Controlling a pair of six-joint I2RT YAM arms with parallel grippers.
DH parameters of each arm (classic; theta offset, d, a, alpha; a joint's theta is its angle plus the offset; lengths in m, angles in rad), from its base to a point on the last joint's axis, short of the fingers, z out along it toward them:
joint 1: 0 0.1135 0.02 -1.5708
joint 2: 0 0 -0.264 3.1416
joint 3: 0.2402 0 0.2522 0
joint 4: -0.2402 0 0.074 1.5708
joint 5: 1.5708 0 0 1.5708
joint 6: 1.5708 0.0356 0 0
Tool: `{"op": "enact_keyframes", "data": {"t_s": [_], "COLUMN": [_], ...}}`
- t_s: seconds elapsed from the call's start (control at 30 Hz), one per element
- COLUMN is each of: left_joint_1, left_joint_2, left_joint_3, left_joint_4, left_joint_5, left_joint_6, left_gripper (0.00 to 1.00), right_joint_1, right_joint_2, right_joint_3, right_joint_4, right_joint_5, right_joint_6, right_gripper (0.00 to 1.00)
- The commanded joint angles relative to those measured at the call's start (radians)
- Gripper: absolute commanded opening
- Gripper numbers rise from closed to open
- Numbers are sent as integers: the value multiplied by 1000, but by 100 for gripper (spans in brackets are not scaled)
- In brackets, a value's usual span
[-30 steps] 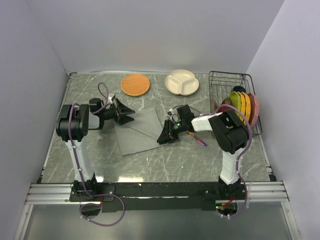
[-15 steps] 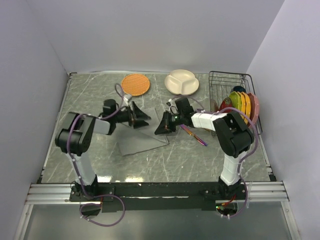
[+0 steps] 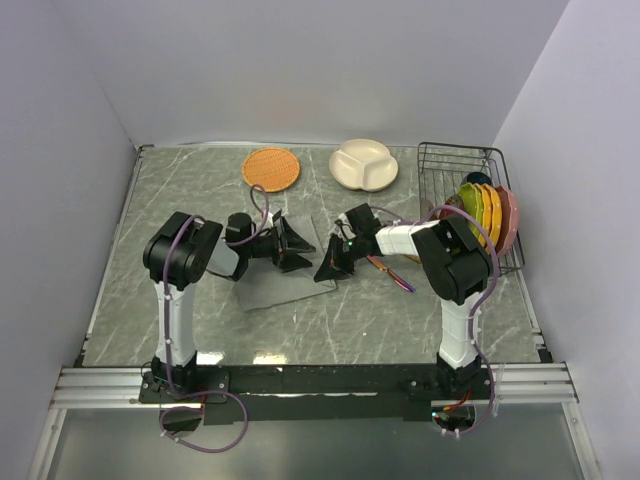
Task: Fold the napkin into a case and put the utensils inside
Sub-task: Smooth out the upper triangle-folded napkin at the center of the board.
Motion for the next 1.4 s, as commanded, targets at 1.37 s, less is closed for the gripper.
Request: {"op": "enact_keyframes", "data": {"t_s": [1.37], "left_joint_1": [394], "left_joint_2": [-91], "left_joint_3": [321], "left_joint_4": [-861], "left_joint_5": [257], "left_joint_6": [755], "left_gripper": [77], "right_joint_1": [10], "right_joint_2": [-66], "right_joint_3": [124], "right_joint_4": [-80], "right_joint_5": [11], "right_joint_6": [-91], "right_gripper": [0]}}
